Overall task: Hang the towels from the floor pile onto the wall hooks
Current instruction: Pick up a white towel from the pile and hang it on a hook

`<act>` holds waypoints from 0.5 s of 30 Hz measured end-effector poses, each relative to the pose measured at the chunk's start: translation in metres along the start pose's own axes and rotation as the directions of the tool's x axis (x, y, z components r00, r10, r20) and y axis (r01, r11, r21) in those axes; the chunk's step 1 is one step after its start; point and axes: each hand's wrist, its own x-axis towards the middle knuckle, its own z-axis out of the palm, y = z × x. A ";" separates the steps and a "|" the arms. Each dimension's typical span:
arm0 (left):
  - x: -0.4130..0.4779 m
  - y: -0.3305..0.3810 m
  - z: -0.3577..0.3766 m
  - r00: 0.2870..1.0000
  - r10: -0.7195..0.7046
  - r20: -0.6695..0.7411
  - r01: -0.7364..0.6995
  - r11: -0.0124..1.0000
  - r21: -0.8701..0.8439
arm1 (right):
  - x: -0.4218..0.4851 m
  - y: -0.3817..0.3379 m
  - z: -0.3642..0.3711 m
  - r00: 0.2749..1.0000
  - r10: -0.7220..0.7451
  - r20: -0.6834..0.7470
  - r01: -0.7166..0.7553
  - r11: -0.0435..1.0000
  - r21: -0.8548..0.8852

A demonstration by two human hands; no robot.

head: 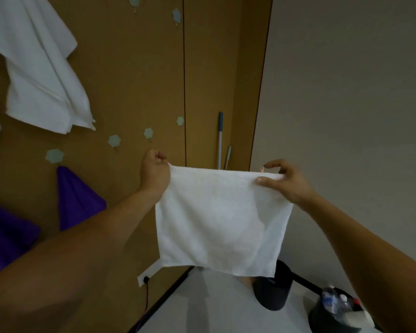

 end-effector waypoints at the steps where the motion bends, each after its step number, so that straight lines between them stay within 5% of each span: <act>1: 0.008 -0.001 -0.004 1.000 0.005 0.012 -0.004 1.000 -0.012 | 0.007 -0.005 0.009 1.000 0.010 0.027 -0.009 1.000 -0.022; 4: 0.028 -0.006 -0.013 0.981 0.049 0.185 -0.064 0.995 0.074 | 0.030 -0.019 0.035 1.000 0.012 0.006 -0.012 0.998 -0.057; 9: 0.060 -0.008 -0.015 0.828 -0.012 0.561 -0.224 0.910 0.350 | 0.081 -0.044 0.076 0.978 -0.179 -0.108 0.161 0.974 -0.158; 15: 0.115 -0.025 -0.011 0.888 -0.040 0.458 -0.090 0.962 0.259 | 0.148 -0.061 0.123 0.940 -0.330 -0.084 0.337 0.936 0.103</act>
